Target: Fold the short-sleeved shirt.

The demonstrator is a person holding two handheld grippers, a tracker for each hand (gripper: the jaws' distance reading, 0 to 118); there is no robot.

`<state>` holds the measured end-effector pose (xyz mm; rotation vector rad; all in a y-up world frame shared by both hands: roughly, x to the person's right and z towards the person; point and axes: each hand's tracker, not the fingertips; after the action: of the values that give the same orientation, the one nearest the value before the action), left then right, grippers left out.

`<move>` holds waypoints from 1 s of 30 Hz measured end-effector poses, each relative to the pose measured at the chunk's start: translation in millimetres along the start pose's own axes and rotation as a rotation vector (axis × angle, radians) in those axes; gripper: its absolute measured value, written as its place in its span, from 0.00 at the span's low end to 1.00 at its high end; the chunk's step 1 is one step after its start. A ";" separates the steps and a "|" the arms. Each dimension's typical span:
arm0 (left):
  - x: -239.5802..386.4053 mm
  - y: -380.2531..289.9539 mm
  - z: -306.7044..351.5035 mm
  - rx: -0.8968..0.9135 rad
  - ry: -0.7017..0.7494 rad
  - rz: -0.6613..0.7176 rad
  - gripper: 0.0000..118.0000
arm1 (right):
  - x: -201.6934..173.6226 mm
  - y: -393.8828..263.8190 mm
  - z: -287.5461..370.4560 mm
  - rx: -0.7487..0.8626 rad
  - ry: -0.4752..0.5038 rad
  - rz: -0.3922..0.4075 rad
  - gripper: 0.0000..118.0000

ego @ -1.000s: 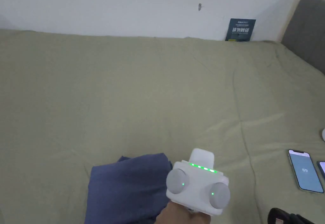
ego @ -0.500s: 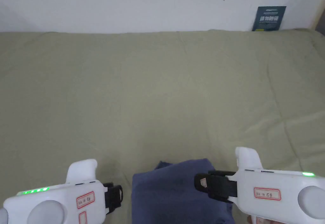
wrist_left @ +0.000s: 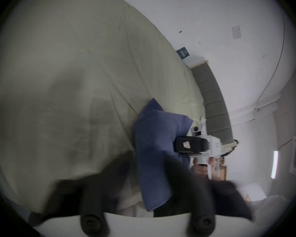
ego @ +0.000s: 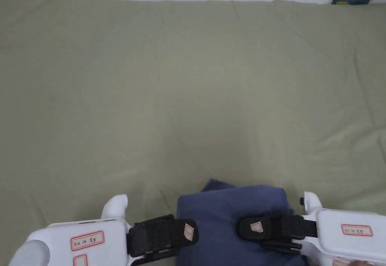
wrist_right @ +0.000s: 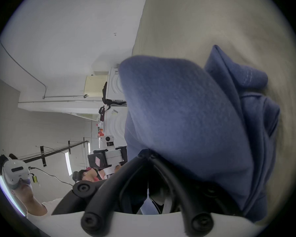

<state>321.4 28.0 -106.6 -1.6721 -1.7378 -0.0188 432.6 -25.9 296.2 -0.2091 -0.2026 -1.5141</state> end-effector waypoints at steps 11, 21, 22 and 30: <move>-31.6 11.4 -39.1 -0.021 -0.089 -0.069 0.54 | 5.6 -1.3 3.3 0.008 0.030 -0.002 0.01; -15.2 33.0 28.9 -0.021 -0.034 -0.148 0.20 | -59.5 -6.9 29.9 0.089 -0.129 0.183 0.01; -19.8 40.0 54.1 -0.021 0.011 -0.151 0.20 | -67.6 -5.5 34.2 0.104 -0.147 0.205 0.01; -68.0 108.9 283.0 0.079 0.399 -0.113 0.20 | -118.1 4.1 39.6 0.212 -0.286 0.296 0.01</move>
<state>277.3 120.2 -400.0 -1.3989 -1.5043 -0.3108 431.1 98.5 303.6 -0.2734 -0.5344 -1.1559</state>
